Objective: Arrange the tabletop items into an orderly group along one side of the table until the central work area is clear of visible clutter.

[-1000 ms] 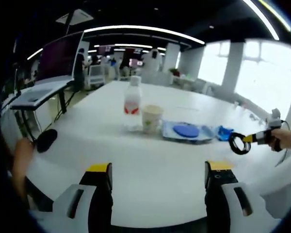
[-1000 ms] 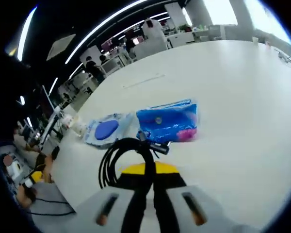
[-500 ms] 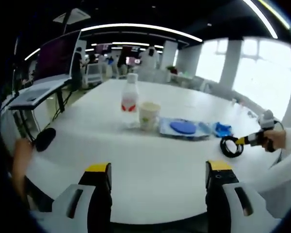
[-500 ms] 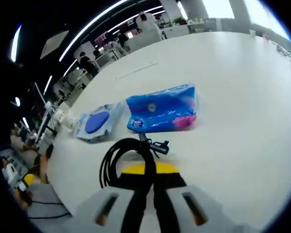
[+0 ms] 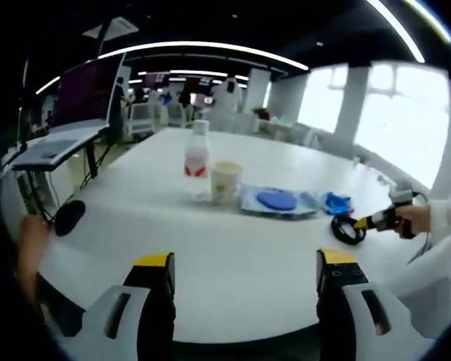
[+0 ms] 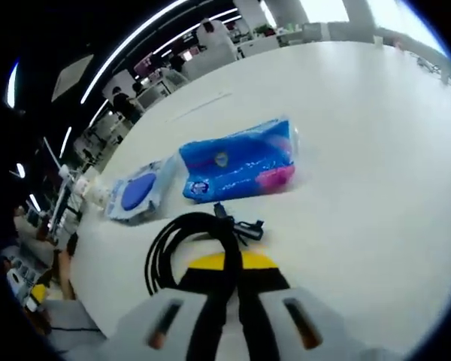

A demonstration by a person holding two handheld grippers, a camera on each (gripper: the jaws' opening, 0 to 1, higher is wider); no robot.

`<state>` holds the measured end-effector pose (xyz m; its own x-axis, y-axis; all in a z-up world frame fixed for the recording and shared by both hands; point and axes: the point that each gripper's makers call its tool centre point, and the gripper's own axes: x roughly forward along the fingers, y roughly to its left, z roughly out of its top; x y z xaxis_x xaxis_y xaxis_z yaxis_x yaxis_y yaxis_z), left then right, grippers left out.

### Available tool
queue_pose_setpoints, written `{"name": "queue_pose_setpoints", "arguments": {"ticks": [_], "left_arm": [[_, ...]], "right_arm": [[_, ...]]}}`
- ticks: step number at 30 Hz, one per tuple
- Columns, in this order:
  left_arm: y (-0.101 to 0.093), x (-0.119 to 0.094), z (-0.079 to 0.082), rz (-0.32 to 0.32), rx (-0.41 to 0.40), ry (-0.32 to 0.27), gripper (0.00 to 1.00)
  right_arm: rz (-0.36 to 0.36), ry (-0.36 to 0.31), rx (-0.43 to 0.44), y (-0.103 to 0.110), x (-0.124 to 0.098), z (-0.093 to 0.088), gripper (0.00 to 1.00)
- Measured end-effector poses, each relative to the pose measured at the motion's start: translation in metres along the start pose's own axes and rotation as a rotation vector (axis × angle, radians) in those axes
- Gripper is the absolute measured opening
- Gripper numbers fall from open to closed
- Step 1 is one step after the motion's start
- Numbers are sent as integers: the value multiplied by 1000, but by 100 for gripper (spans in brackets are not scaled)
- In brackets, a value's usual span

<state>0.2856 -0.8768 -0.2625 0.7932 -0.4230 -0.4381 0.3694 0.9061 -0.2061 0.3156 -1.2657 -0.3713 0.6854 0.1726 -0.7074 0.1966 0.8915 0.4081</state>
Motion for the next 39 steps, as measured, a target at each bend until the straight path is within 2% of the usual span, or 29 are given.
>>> {"name": "queue_pose_setpoints", "arguments": {"ticks": [14,16,17,20,21,22,24,26,28,30,33,37,39], "left_arm": [[-1,1,3,-9,4,-9,72],[-1,1,4,-14,-5,-12,72],[-1,1,4,-17,-23,-16,72],[1,-1,4,-12,-30,-15,72],[1,-1,4,-13,-38,-19,73],[0,0,4,-14,-42,-18,73],[-1,0,4,-20,-42,-16,73],[-4,1,4,-31,-40,-12,73],[-7,2,4,-44,-36,-14,73],[-7,3,4,-49,-43,-10,76],[-4,4,6,-44,-75,-12,87],[-1,6,3,-43,-120,7,96],[-1,8,2,-55,-117,17,96]], "right_arm": [[-48,8,-68,2,0,-1,2],[-59,-2,-117,1,0,1,3],[-51,-28,-152,4,0,5,3],[-58,-30,-123,2,-1,6,5],[-56,-58,-112,3,-2,11,8],[-62,-59,-113,2,-3,12,12],[-69,-88,-119,3,-4,16,25],[-74,-112,-136,4,-7,20,30],[-51,-146,-136,8,-11,24,39],[-19,-172,-128,17,-15,25,54],[33,-194,-136,30,-23,24,75],[58,-243,-145,40,-40,25,79],[56,-258,-133,41,-47,25,82]]}}
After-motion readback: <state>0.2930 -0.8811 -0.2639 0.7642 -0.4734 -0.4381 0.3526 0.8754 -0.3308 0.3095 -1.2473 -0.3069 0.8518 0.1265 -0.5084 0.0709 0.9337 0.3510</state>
